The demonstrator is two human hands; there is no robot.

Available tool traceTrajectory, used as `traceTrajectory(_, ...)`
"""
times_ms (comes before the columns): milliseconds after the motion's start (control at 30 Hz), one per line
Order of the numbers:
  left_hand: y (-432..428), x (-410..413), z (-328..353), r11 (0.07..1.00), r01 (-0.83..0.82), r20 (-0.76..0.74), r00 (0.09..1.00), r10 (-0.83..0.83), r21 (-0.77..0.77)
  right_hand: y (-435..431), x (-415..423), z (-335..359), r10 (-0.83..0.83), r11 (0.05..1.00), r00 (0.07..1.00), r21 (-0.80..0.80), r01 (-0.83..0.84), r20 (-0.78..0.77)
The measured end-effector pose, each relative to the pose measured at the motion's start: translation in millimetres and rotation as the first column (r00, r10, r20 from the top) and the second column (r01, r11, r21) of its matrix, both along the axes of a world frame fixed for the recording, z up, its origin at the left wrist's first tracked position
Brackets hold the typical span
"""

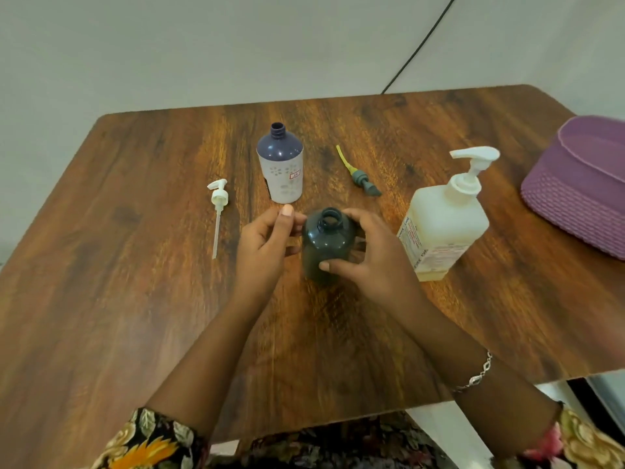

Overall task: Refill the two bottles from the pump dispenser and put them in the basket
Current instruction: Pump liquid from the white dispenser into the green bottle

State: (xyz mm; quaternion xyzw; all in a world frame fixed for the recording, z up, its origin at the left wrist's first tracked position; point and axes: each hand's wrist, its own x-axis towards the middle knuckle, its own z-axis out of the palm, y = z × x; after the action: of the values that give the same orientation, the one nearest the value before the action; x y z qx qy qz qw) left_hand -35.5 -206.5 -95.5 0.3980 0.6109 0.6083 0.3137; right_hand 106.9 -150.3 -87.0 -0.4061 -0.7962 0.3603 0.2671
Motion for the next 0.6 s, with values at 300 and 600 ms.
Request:
traceTrajectory(300,-33.8,13.4,9.6,0.964,0.261,-0.053,0.964,-0.259,0.041,-22.7,16.6,20.6,-0.024,0.999,0.996,-0.029,0.021,-0.087)
traceTrajectory(600,-38.9,40.4,17.7,0.974,0.221,-0.231,0.951,-0.205,0.046,-34.8,31.0,35.2,-0.028,0.999,0.988,0.02,0.031,-0.149)
